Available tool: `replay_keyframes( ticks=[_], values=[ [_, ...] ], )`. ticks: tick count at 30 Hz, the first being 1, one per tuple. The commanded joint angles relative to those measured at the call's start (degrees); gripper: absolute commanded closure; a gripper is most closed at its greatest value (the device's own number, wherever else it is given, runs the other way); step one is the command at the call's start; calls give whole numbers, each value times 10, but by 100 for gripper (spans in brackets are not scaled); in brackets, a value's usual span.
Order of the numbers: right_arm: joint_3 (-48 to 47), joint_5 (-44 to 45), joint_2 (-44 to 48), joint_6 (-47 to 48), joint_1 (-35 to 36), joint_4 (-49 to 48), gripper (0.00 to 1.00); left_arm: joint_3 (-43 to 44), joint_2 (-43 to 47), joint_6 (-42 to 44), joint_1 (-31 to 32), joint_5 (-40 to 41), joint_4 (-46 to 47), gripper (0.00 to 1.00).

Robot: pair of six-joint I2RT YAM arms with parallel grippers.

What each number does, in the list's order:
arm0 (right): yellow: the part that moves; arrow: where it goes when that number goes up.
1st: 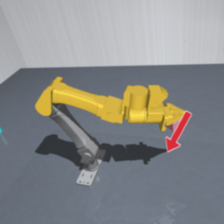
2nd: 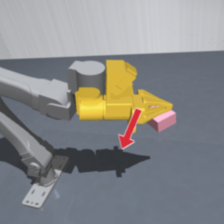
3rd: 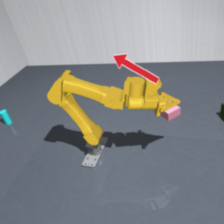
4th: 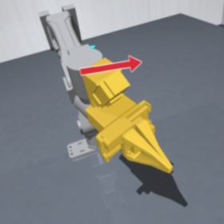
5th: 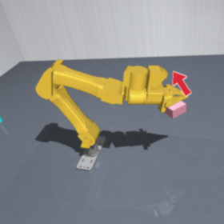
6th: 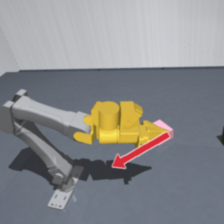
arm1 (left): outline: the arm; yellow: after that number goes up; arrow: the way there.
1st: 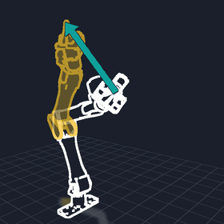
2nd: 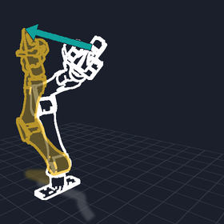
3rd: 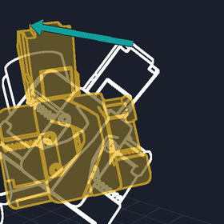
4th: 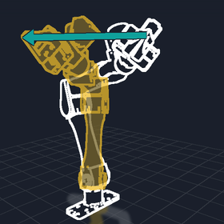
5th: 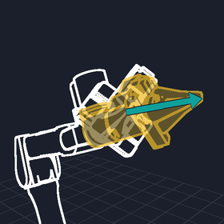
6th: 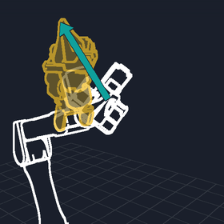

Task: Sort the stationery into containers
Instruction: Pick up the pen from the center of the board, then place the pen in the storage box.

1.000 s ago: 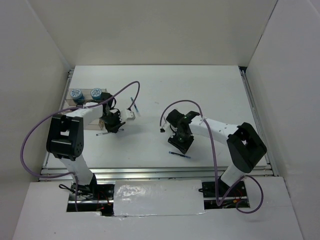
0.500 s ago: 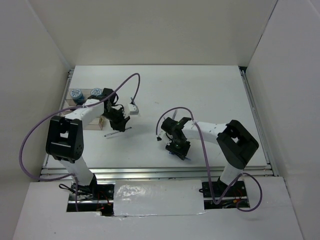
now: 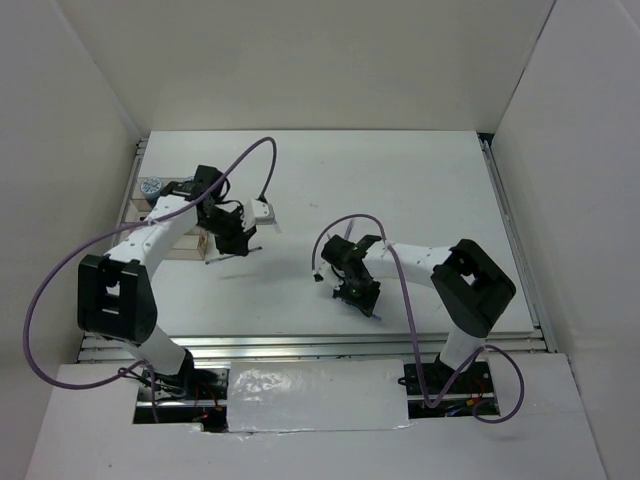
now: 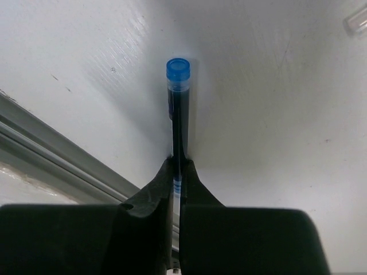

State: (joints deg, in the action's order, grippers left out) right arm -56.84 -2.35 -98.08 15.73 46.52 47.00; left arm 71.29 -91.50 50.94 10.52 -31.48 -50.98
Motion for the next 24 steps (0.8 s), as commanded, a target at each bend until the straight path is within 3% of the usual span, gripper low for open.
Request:
replay_keyframes(
  ticks=[1, 6, 7, 10, 13, 17, 24],
  values=[
    [2, -6, -6, 2, 5, -24, 100, 46, 37, 141, -14, 24, -83, 100],
    [-32, -38, 30, 0, -6, 5, 100, 68, 48, 329, -138, 75, -111, 100],
    [-40, -42, 39, 0, -7, 15, 100, 73, 40, 395, -153, 82, -118, 100],
    [-71, -65, 53, -2, -20, 32, 100, 106, 4, 487, -215, 99, -133, 100],
    [-110, -91, 57, -4, -33, 41, 100, 163, -52, 512, -266, 100, -151, 96],
    [-136, -121, 68, -2, -52, 34, 100, 227, -113, 520, -287, 98, -184, 89],
    [-250, -211, 44, 18, -100, 88, 100, 185, -133, 527, -296, 108, -130, 72]
  ],
)
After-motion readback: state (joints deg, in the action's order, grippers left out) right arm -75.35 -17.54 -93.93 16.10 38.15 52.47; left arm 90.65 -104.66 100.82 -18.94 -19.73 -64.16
